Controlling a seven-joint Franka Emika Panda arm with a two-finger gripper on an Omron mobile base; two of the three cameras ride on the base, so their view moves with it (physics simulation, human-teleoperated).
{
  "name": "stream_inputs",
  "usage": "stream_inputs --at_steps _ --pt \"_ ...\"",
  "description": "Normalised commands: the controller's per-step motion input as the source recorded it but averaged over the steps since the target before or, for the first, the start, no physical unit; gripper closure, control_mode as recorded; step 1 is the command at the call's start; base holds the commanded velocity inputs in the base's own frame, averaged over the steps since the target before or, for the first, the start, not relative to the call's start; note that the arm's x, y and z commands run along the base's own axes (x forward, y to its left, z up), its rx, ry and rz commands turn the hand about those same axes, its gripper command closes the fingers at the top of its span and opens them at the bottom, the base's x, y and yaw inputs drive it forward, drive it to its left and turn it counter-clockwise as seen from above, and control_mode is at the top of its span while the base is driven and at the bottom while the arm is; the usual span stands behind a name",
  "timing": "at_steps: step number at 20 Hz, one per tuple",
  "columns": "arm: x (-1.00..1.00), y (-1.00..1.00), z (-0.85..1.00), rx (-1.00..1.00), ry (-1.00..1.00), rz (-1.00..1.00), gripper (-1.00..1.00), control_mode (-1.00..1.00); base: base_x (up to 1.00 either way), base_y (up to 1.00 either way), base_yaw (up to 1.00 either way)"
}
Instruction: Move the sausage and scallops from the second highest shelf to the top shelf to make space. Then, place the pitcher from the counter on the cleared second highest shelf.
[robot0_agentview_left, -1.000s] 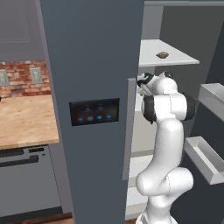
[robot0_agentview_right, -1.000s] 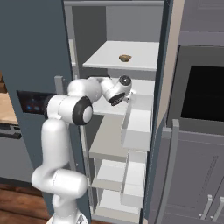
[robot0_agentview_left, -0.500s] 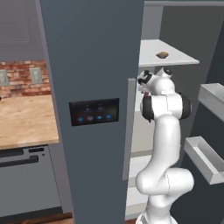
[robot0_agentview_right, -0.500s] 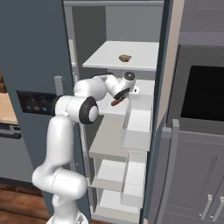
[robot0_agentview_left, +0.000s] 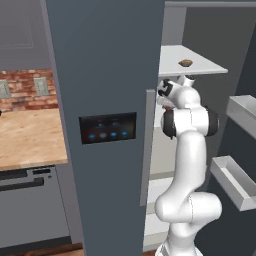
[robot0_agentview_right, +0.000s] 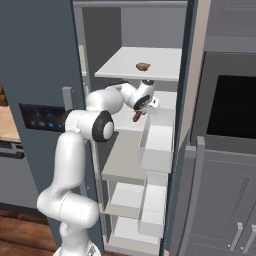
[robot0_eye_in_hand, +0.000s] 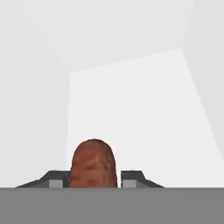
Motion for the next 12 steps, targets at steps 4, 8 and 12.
stream_inputs --at_steps 4,8,12 --pt "-0.73 0.11 -0.43 -0.03 0.05 0.0 1.0 -1.0 0.0 0.0 0.0" --pt "-0.9 -0.05 -0.28 0.0 0.0 0.0 1.0 -1.0 0.0 0.0 0.0" --pt "-1.0 -0.22 -0.01 0.0 -0.06 0.0 1.0 -1.0 0.0 0.0 0.0"
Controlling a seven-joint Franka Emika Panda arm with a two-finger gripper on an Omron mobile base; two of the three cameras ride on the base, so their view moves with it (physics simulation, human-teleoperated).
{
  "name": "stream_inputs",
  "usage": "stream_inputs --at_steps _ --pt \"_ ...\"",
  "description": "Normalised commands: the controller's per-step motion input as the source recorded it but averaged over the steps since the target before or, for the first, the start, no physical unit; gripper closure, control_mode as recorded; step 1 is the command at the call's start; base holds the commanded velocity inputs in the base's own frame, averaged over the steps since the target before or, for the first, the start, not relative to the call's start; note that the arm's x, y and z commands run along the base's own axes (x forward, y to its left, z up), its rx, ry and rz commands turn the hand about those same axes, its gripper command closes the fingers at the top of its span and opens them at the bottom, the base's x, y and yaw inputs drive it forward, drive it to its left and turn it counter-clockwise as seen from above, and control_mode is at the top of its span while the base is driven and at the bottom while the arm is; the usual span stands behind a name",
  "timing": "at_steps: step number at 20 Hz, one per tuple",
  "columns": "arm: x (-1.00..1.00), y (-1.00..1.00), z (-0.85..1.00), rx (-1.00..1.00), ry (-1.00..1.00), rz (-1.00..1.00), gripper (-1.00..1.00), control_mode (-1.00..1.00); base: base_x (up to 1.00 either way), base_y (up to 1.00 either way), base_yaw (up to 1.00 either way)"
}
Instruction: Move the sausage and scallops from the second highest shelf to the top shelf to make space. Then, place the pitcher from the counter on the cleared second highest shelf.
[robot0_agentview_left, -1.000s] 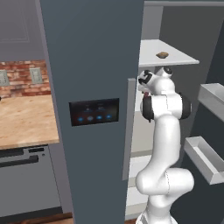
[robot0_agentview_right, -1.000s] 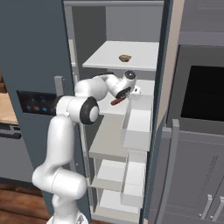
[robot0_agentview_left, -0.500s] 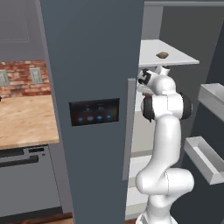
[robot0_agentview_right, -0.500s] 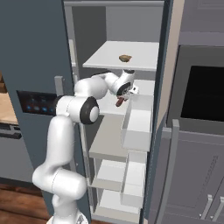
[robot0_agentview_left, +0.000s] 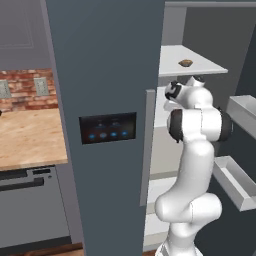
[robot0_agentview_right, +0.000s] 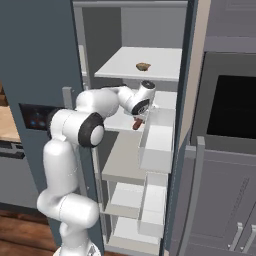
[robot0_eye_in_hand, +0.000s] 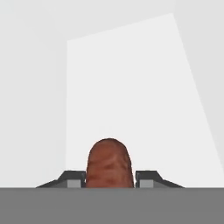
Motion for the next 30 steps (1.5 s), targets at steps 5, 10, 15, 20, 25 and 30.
stream_inputs --at_steps 5,10,15,20,25,30 --pt "-1.0 -0.01 0.01 -0.01 -0.06 0.05 1.0 -1.0 0.0 0.0 0.0" --pt "-1.0 0.29 0.26 -0.11 -0.05 0.1 1.0 -1.0 0.0 0.0 0.0" --pt "-1.0 0.27 0.69 -0.16 0.0 0.05 1.0 -1.0 0.0 0.0 0.0" --pt "-0.95 0.06 0.86 -0.14 0.0 0.01 1.0 -1.0 0.0 0.0 0.0" --pt "-0.71 0.0 1.0 -0.12 -0.1 0.0 1.0 -1.0 0.0 0.0 0.0" --pt "-0.52 0.0 0.99 -0.11 -0.13 0.01 1.0 -1.0 0.0 0.0 0.0"
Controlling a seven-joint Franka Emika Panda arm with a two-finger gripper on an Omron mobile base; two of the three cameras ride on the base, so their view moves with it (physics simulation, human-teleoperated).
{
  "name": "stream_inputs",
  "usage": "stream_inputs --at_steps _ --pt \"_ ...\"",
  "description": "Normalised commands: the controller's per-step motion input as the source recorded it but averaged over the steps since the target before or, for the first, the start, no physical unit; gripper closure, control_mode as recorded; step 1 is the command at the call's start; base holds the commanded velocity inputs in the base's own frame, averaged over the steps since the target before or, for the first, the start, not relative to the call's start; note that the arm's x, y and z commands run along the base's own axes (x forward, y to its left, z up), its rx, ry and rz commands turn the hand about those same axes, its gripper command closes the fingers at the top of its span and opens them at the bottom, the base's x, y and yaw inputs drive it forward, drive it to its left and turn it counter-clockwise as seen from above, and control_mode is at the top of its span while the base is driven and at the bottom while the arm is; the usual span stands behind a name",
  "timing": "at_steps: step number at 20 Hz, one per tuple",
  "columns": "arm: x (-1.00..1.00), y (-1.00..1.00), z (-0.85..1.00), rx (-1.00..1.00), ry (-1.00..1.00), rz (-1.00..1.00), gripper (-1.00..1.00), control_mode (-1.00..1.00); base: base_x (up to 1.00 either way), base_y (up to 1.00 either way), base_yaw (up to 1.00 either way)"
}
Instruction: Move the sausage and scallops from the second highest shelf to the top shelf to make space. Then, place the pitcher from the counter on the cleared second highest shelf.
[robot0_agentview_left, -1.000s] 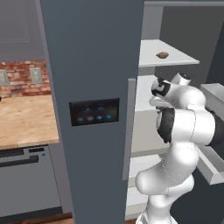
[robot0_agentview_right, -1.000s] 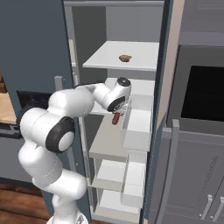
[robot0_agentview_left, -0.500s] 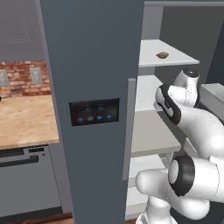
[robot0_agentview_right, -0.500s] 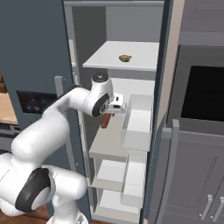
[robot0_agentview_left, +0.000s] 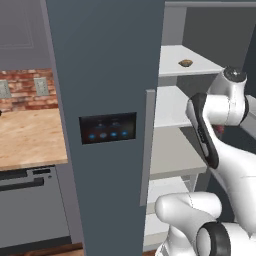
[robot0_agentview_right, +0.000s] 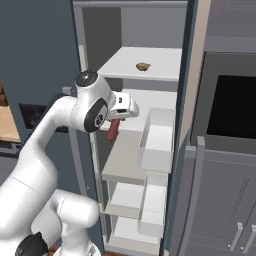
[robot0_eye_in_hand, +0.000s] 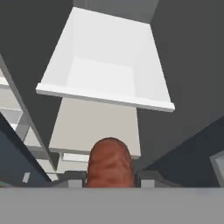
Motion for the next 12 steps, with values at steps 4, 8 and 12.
stream_inputs --at_steps 4,8,12 --pt "-0.41 0.05 0.7 -0.1 -0.16 0.03 1.0 -1.0 0.0 0.0 0.0" --pt "-0.28 0.01 0.58 -0.09 -0.16 0.06 1.0 -1.0 0.0 0.0 0.0" --pt "-0.03 0.0 0.55 -0.04 -0.09 0.09 1.0 -1.0 0.0 0.0 0.0"
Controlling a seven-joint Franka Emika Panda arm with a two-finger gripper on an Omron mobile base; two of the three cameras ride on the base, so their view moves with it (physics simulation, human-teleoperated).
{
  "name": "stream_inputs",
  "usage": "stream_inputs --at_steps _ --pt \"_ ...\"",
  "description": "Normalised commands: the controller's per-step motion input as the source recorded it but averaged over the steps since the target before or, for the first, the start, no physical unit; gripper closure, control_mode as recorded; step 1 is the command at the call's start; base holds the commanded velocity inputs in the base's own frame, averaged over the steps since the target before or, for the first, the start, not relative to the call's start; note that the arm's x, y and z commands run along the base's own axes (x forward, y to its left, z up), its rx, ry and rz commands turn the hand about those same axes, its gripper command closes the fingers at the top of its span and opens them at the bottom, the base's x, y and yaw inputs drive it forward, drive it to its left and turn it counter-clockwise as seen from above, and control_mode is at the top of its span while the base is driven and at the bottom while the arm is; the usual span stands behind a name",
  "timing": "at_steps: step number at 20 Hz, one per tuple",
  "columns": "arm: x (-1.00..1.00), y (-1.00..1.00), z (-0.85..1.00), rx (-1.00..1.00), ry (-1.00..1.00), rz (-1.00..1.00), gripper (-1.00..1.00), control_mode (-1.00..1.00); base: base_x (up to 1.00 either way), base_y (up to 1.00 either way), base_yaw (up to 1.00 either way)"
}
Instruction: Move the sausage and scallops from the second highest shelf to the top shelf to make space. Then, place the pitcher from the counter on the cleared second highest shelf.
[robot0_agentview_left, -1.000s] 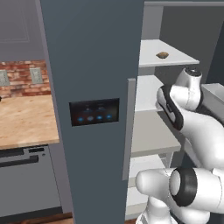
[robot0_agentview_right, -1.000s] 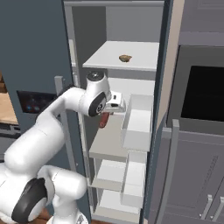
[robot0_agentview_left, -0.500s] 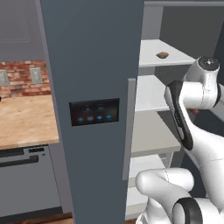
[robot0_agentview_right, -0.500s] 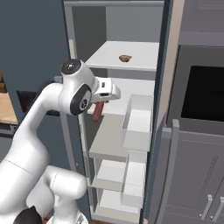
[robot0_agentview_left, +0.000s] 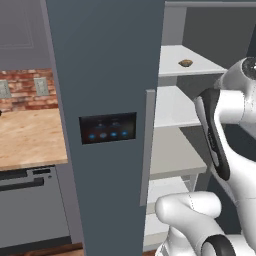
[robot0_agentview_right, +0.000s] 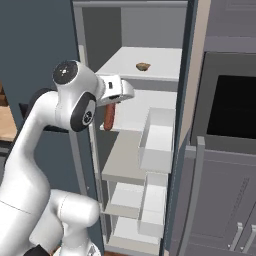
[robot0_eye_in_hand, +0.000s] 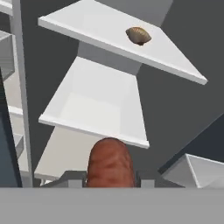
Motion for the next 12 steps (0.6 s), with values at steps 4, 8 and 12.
stream_inputs --at_steps 4,8,12 --pt "0.0 0.0 0.51 -0.04 -0.07 0.12 1.0 -1.0 0.0 0.0 0.0" --pt "0.0 0.03 0.31 -0.1 -0.04 0.18 1.0 -1.0 0.0 0.0 0.0" --pt "0.0 0.02 0.06 -0.16 -0.08 0.19 1.0 -1.0 0.0 0.0 0.0"
